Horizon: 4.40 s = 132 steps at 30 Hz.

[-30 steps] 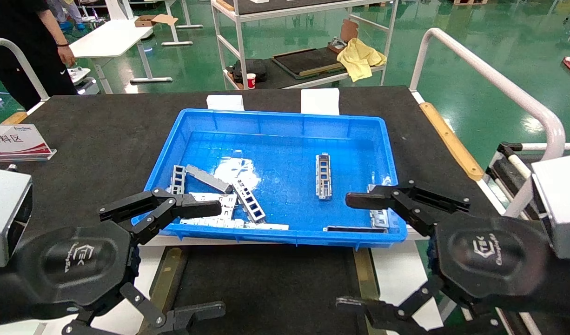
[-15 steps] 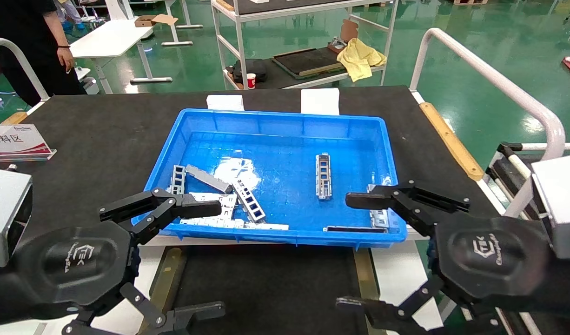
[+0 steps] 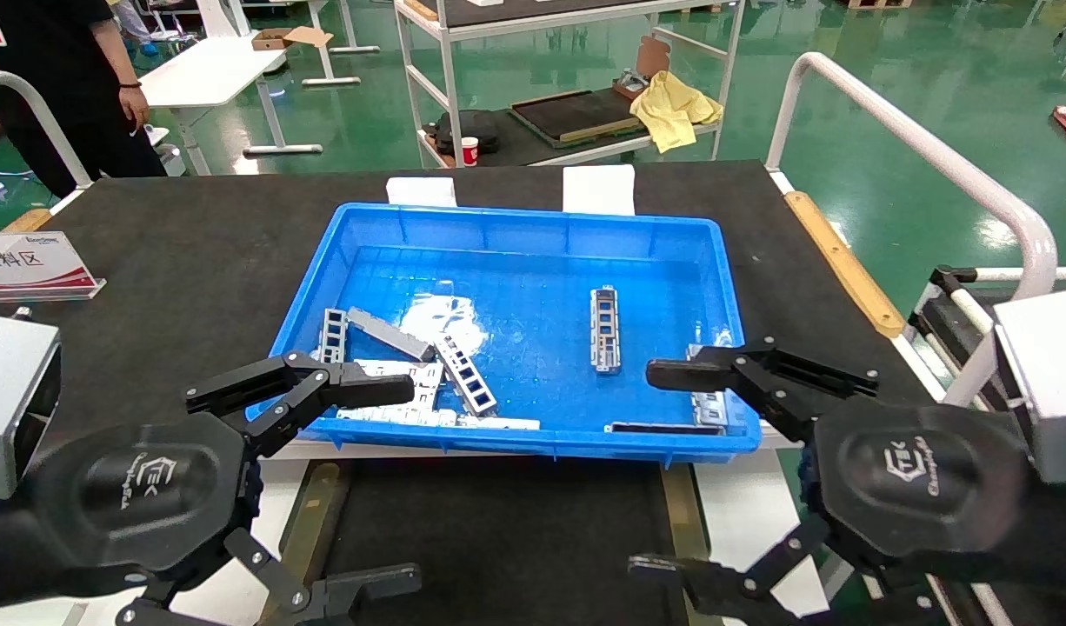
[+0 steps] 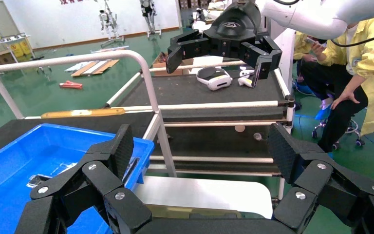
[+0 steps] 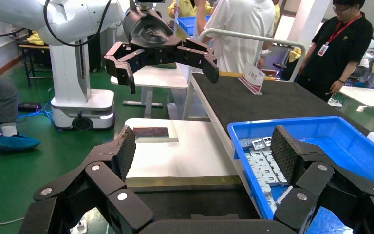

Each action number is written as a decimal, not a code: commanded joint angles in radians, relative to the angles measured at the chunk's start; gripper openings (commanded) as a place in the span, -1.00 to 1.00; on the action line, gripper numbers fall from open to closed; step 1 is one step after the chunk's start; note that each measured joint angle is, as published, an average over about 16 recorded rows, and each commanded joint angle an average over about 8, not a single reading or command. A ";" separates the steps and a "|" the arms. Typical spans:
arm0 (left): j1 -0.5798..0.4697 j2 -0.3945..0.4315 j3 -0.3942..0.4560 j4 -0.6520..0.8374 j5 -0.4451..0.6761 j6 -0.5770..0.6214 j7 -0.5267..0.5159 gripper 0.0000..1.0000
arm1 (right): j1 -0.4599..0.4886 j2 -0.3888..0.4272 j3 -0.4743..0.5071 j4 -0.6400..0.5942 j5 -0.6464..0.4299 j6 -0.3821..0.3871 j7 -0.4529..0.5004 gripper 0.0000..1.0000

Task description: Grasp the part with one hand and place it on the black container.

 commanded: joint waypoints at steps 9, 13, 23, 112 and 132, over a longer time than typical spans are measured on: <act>0.000 0.000 0.000 0.000 0.000 0.000 0.000 1.00 | 0.000 0.000 0.000 0.000 0.000 0.000 0.000 1.00; 0.000 0.000 0.000 0.000 0.000 0.000 0.000 1.00 | 0.000 0.000 0.000 0.000 0.000 0.000 0.000 1.00; -0.004 0.006 0.003 0.002 0.007 -0.005 0.001 1.00 | 0.000 0.000 0.000 0.000 0.000 0.000 0.000 1.00; -0.349 0.755 0.745 0.815 0.089 -0.900 0.168 -1.00 | 0.000 0.000 -0.001 0.000 0.000 0.000 -0.001 -1.00; -0.352 0.753 0.855 0.824 -0.041 -0.948 0.204 -1.00 | 0.000 0.000 -0.001 0.000 0.001 0.000 -0.001 -1.00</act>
